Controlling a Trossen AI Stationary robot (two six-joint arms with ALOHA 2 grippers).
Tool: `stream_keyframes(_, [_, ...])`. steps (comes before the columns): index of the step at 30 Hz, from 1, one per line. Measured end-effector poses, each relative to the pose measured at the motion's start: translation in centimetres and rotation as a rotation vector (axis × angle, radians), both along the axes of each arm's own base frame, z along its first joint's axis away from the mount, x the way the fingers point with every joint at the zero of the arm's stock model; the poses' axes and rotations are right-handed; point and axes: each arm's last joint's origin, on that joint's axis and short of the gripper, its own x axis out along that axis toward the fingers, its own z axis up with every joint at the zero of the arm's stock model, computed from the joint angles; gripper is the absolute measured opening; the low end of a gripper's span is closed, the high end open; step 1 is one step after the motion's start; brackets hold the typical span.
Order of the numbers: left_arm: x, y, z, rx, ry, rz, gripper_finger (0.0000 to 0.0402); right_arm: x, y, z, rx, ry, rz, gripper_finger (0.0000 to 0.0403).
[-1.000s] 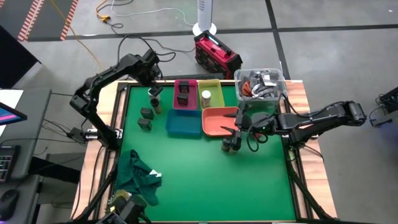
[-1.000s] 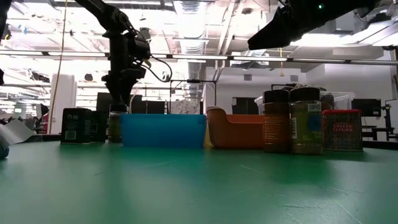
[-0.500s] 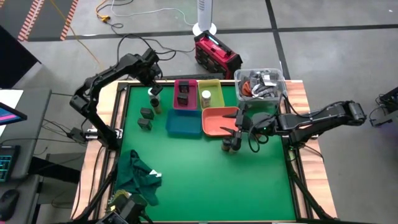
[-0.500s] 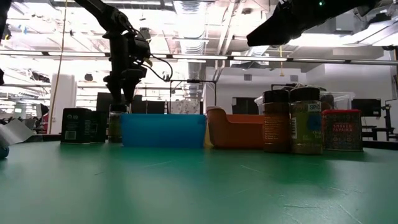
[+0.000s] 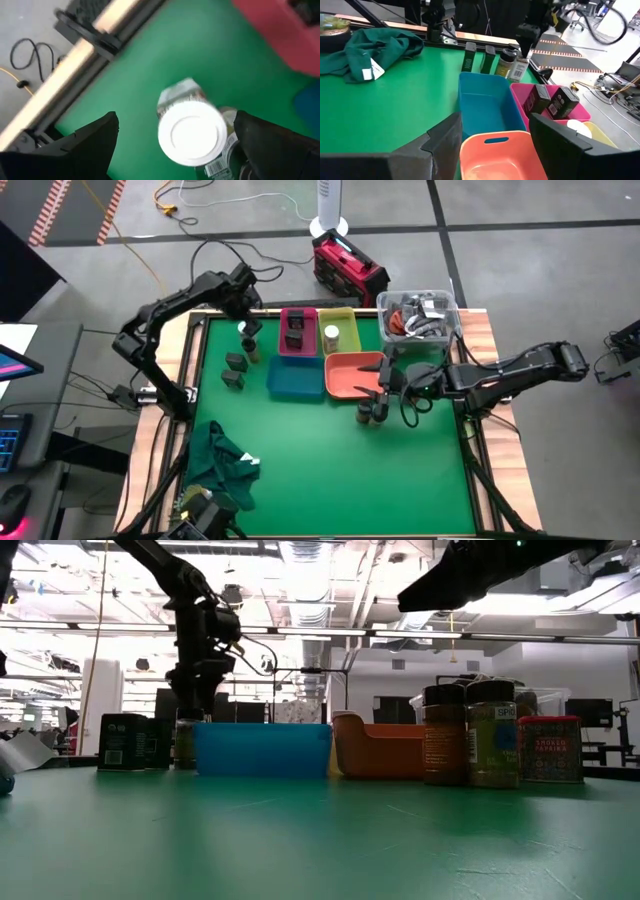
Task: Sort spices by type
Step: Put the white seasoning bottle into the yellow bin
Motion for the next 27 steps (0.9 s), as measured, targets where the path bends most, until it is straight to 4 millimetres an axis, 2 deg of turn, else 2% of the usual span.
stream_keyframes(5, [0.0,0.1,-0.4,0.005,-0.008,0.008,0.0381,0.0,0.0,0.1,0.0,-0.01,-0.002,0.026])
stream_keyframes(11, [0.0,0.0,-1.9,0.013,-0.013,0.011,0.0381,0.0,0.0,0.1,0.0,-0.011,-0.001,0.026])
stream_keyframes(16, [-0.1,0.1,-1.9,0.014,-0.02,0.033,0.037,0.0,0.0,0.1,-0.002,-0.013,0.0,0.026])
stream_keyframes(21, [-0.1,0.1,-1.9,0.016,-0.024,0.034,0.0344,0.0,0.0,0.1,-0.007,-0.012,0.001,0.026])
stream_keyframes(27, [-0.1,0.0,-2.0,-0.001,-0.021,0.033,0.0284,0.0,0.0,0.1,-0.009,-0.011,0.002,0.026])
